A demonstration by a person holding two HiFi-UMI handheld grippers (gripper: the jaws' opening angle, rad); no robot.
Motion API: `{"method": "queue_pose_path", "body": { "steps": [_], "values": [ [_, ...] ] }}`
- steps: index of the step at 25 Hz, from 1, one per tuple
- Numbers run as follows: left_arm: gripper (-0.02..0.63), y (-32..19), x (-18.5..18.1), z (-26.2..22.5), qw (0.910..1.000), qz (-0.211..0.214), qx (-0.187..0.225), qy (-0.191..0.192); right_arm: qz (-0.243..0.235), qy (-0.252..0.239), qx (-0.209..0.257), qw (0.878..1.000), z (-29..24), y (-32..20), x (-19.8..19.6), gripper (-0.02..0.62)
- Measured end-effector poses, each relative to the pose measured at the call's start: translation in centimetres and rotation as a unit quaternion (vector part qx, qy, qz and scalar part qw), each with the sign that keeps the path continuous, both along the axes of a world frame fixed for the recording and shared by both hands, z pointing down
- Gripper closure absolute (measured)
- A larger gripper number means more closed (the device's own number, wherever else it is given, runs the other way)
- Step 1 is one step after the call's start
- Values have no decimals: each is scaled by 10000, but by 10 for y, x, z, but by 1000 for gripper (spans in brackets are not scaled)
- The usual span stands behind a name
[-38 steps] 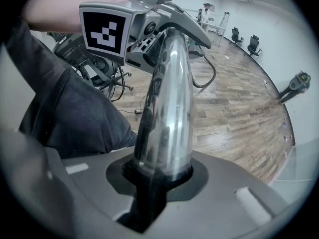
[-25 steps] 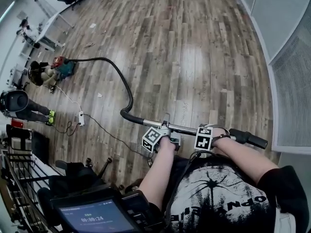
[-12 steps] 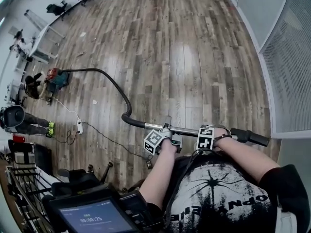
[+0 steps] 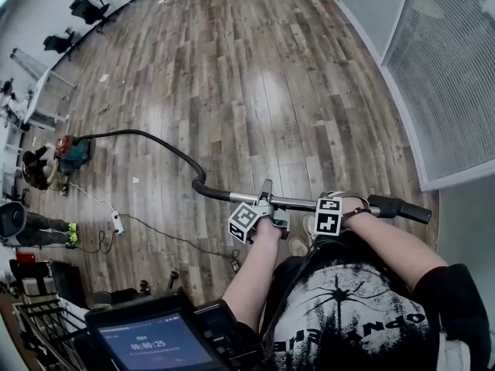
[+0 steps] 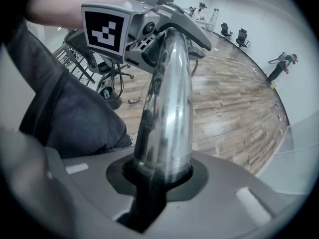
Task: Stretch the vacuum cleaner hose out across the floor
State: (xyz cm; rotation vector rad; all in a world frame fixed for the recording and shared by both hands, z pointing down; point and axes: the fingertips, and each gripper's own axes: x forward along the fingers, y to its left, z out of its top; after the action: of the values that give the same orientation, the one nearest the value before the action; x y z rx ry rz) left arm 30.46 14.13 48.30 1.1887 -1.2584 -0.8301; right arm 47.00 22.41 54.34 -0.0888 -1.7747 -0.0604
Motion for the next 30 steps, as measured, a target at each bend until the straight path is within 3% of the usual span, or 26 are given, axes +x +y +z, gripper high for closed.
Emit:
{"method": "queue_pose_path", "body": {
  "steps": [8, 13, 23, 30],
  "values": [
    [541, 18, 44, 13, 9999, 55, -111, 48, 36, 30, -83, 10000, 10, 21, 42, 506],
    [541, 12, 72, 4, 9998, -143, -101, -90, -132, -91, -113, 9998, 5, 9, 72, 505],
    [540, -2, 166, 17, 9971, -750, -46, -79, -732, -79, -50, 9973, 18, -26, 176, 505],
    [540, -2, 192, 22, 9960, -871, -195, -71, -855, -68, -186, 9961, 21, -29, 203, 505]
  ]
}}
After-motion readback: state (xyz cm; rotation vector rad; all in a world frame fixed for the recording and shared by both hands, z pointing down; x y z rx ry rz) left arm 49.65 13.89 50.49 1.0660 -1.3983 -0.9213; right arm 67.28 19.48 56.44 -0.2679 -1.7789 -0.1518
